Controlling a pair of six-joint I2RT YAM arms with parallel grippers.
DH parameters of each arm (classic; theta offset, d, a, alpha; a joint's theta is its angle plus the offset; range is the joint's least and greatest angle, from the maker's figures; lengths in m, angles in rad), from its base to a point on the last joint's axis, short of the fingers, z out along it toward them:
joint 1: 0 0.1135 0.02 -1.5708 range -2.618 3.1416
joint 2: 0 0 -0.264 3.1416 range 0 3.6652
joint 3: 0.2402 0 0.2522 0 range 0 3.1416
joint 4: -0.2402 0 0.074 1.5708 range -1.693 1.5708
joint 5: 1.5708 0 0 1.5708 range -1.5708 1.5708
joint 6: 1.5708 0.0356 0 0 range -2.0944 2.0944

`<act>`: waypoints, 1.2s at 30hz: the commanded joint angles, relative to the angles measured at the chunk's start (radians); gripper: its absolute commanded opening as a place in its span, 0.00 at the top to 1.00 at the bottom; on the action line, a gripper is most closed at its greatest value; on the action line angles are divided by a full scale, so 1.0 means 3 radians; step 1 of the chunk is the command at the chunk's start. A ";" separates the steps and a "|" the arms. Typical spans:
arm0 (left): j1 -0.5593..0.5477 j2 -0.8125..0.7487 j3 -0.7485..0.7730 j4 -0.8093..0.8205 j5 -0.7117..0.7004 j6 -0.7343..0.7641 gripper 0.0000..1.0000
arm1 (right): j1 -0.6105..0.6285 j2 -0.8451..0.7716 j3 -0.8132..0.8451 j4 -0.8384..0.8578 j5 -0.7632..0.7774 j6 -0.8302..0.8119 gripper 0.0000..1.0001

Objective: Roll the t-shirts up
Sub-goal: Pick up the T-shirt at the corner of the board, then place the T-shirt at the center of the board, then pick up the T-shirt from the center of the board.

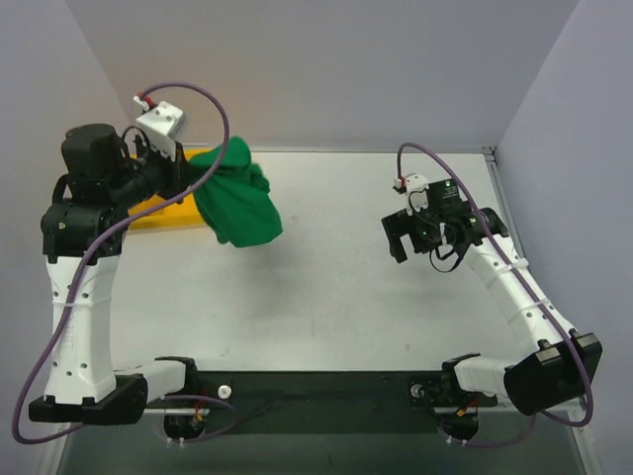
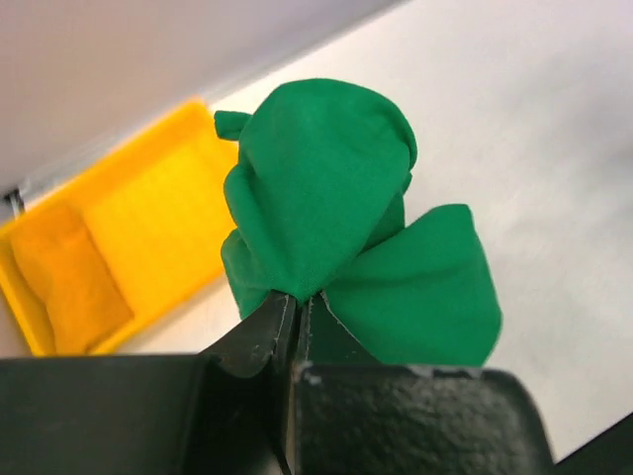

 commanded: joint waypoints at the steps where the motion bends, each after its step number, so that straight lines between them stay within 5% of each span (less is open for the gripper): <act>1: -0.0153 0.0277 0.0745 0.0383 0.0397 -0.0556 1.00 | -0.0055 -0.0206 0.0037 -0.0105 -0.0067 -0.0214 0.00; 8: -0.0736 0.0691 0.0987 0.0455 0.0581 -0.0903 1.00 | -0.0137 -0.0543 0.0200 -0.0212 -0.0915 -0.0643 0.03; 15: -0.1672 0.1095 0.0522 0.0618 0.0025 -0.1011 1.00 | -0.0065 -0.0732 0.0180 -0.0335 -0.0568 -0.0644 0.03; 18: -0.1866 0.1570 0.0766 0.0716 -0.0190 -0.1210 0.47 | -0.0157 -0.0778 0.0078 -0.0345 -0.0527 -0.0624 0.02; 19: -0.1862 0.1687 0.0889 0.0701 -0.0338 -0.1251 0.22 | -0.0249 -0.0768 0.0067 -0.0350 -0.0532 -0.0588 0.02; 20: -0.1836 0.1881 0.1153 0.0691 -0.0440 -0.1252 0.17 | -0.0285 -0.0768 0.0062 -0.0375 -0.0598 -0.0578 0.02; 26: -0.0995 0.2017 0.1315 0.0634 -0.0274 -0.1440 0.16 | 0.0152 -0.0656 -0.0060 -0.0447 -0.0793 -0.1078 0.07; 36: -0.0277 0.0851 -0.0264 0.0424 -0.0083 -0.0919 0.17 | 0.1503 0.0023 -0.0628 0.0278 -0.0685 -0.1523 0.16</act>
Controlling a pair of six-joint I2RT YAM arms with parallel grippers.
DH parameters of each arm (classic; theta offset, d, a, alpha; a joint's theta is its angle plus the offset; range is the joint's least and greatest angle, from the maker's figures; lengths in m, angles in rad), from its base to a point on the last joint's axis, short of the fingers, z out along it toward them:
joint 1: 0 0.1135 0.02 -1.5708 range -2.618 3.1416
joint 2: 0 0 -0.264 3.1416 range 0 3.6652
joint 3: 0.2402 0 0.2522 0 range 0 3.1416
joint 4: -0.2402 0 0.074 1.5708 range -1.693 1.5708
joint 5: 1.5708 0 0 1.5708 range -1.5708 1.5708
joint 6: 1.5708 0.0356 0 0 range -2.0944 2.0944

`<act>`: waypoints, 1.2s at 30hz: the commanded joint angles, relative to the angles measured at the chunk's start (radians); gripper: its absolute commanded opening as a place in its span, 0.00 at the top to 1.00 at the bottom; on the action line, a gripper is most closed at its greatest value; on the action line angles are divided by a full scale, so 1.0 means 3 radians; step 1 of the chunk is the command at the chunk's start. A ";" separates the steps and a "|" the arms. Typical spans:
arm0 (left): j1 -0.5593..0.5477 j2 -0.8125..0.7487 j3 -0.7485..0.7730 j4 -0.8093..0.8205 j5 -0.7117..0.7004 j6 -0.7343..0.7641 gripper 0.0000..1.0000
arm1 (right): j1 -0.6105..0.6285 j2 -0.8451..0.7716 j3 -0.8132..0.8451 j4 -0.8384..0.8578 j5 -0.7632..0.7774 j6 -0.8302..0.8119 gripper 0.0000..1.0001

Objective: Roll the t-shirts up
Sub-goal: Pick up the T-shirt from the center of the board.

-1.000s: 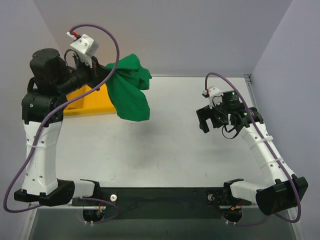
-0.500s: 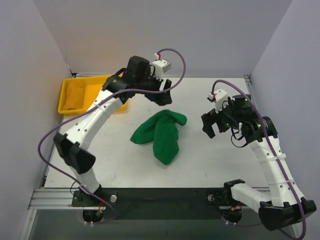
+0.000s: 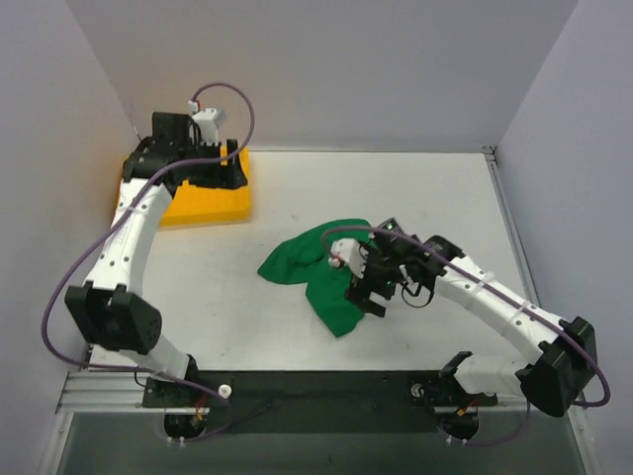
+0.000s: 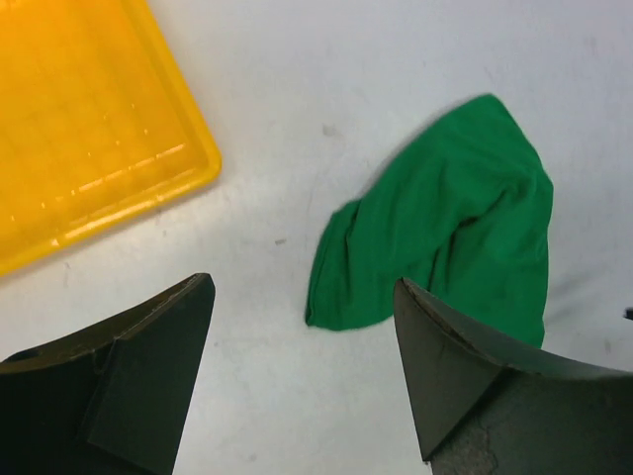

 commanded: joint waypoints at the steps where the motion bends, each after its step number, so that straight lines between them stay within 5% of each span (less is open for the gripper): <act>1: 0.0075 -0.0823 -0.0690 0.0004 0.0123 0.0164 0.17 | 0.0421 0.0316 -0.0159 0.0373 -0.0061 -0.0270 0.16; 7: 0.0316 -0.1718 -0.1524 0.0075 0.0112 0.0067 0.16 | 0.0768 0.0670 -0.0491 0.1078 0.0246 -0.0780 0.07; 12: 0.0592 -0.2179 -0.1851 -0.0006 0.0092 0.0087 0.16 | 0.0927 0.1033 -0.0578 0.1068 0.0210 -0.1179 0.11; 15: 0.0654 -0.2312 -0.1882 -0.0047 0.0092 0.0098 0.17 | 0.0999 0.1293 -0.0583 0.1094 0.0424 -0.1211 0.24; 17: 0.0684 -0.2353 -0.1857 -0.0063 0.0097 0.0098 0.17 | 0.1009 0.1391 -0.0568 0.1099 0.0516 -0.1221 0.49; 18: 0.0710 -0.2363 -0.1847 -0.0078 0.0102 0.0098 0.17 | 0.1004 0.1371 -0.0548 0.1094 0.0572 -0.1221 0.74; 21: 0.0725 -0.2378 -0.1780 -0.0078 0.0112 0.0128 0.16 | 0.0943 0.0983 -0.0430 0.1013 0.0731 -0.1073 0.90; 24: 0.0725 -0.2343 -0.1801 0.0014 0.0143 0.0169 0.17 | 0.0866 0.0446 0.0044 0.0461 0.0558 -0.0895 1.00; 31: 0.0690 -0.2047 -0.1837 0.0234 0.0388 0.0246 0.16 | 0.0785 -0.0342 0.1415 -0.0332 0.0582 -0.0511 1.00; 36: 0.0577 -0.1816 -0.1755 0.0306 0.0531 0.0439 0.17 | -0.0297 -0.0200 0.1259 -0.0241 0.0461 -0.0224 0.99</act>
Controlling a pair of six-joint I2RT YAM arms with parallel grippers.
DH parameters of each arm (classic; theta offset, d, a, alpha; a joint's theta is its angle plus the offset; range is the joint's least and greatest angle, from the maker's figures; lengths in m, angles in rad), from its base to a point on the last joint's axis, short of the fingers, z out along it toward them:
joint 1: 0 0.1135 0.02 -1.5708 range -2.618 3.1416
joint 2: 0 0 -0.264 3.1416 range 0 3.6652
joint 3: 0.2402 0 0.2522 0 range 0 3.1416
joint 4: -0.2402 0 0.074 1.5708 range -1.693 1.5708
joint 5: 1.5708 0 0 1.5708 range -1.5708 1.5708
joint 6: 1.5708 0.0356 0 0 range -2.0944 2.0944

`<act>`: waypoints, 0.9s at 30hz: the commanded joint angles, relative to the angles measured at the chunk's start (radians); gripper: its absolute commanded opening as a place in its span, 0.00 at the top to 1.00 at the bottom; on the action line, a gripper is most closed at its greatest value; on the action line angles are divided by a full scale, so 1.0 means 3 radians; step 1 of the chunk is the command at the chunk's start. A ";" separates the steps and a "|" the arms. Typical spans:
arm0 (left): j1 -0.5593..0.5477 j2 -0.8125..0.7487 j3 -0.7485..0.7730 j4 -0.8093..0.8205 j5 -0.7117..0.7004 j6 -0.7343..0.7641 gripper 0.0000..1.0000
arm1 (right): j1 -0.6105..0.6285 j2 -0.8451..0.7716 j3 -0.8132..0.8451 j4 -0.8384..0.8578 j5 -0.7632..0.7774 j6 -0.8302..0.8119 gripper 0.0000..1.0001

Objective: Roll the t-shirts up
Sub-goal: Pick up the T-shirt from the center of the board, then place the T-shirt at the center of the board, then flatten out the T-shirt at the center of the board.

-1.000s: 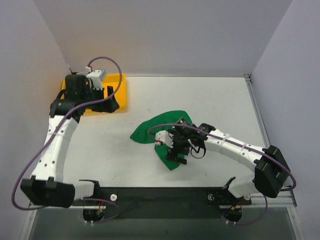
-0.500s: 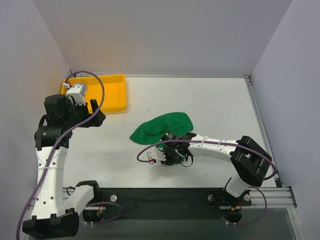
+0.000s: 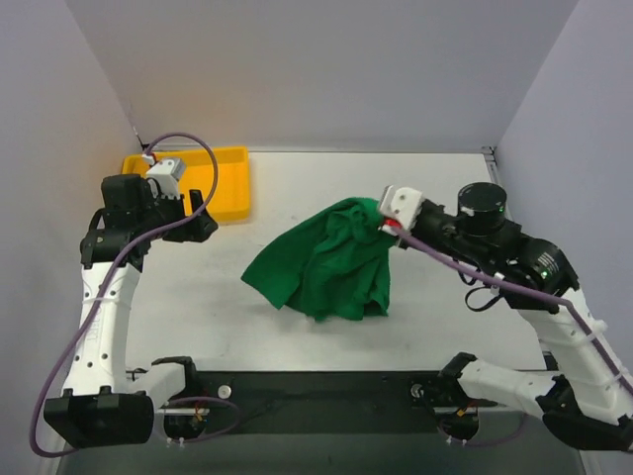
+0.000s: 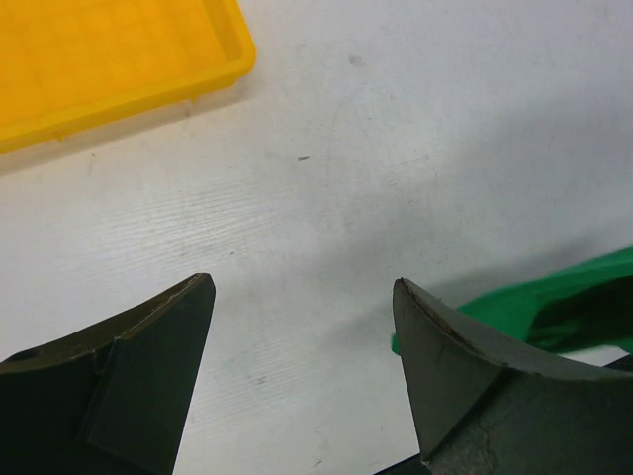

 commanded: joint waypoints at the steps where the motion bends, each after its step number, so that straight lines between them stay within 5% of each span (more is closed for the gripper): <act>1: -0.0116 0.0194 0.0141 0.0210 0.0239 0.0262 0.17 | -0.1083 0.0419 -0.0433 -0.0246 -0.0052 0.0323 0.96; 5: -0.0462 0.0317 0.0065 0.0205 0.0239 0.0441 0.16 | -0.1805 0.1012 -0.0981 -0.0081 0.0049 0.0272 0.55; 9: -0.0800 0.0399 -0.0140 0.0129 0.0239 0.0655 0.16 | -0.2262 0.1479 -0.0727 -0.0295 0.0092 0.0849 0.48; 17: -0.1695 0.0415 -0.0757 0.0178 0.0413 0.1029 0.20 | -0.1894 0.0590 -0.1062 -0.0332 -0.0257 0.0849 0.43; 27: -0.3490 0.1042 -0.1009 0.1064 -0.0369 -0.0126 0.36 | -0.2155 0.0400 -0.1171 -0.0373 -0.0052 0.1182 0.43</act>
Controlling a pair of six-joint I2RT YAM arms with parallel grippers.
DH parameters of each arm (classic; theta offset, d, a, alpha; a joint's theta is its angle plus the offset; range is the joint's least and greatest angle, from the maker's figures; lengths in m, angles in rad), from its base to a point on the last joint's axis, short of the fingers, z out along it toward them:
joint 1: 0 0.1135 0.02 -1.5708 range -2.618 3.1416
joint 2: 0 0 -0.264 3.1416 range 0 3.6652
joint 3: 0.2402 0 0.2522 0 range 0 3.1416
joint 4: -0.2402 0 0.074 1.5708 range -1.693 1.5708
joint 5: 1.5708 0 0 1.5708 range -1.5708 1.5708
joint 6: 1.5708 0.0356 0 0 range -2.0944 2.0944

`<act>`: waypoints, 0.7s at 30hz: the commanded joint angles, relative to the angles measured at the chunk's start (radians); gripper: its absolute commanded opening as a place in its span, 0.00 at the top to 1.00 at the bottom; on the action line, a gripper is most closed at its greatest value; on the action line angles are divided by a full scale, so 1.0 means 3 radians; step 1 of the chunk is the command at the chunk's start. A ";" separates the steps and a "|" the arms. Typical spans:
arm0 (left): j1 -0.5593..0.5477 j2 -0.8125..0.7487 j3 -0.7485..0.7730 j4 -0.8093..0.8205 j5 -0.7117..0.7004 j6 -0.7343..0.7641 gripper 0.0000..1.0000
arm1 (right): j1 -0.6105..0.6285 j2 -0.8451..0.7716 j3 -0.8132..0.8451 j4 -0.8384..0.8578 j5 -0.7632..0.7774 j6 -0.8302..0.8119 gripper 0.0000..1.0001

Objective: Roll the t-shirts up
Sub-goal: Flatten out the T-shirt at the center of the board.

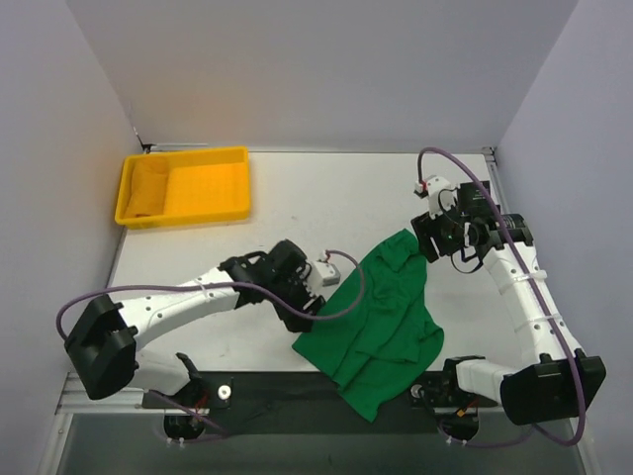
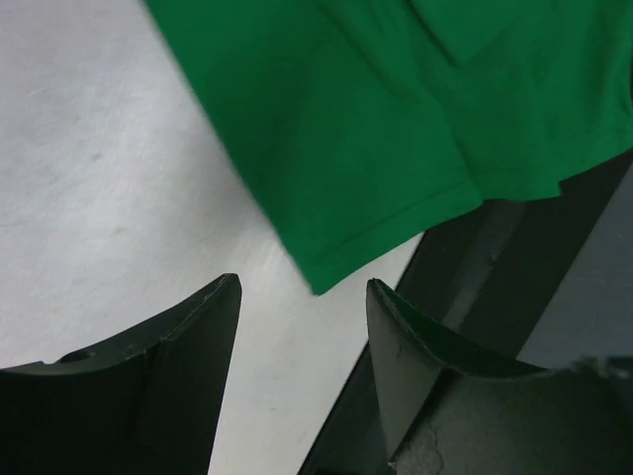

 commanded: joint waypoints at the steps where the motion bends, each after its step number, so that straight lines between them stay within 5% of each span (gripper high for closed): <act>1: -0.0637 0.0260 -0.0040 0.0588 -0.0288 -0.0554 0.36 | -0.0070 0.0021 -0.0071 -0.0116 0.0089 0.0215 0.43; 12: -0.1322 0.1022 0.0184 0.0824 -0.0171 -0.0882 0.31 | -0.0126 -0.0464 -0.0388 -0.0096 0.0063 0.0220 0.43; 17: -0.1527 0.1313 0.0343 0.0799 -0.0528 -0.0924 0.31 | -0.0131 -0.0531 -0.0414 -0.0085 -0.0105 0.0297 0.43; 21: -0.1507 0.1569 0.0507 0.0467 -0.0799 -0.0724 0.52 | -0.0141 -0.0531 -0.0306 -0.0080 -0.0146 0.0318 0.43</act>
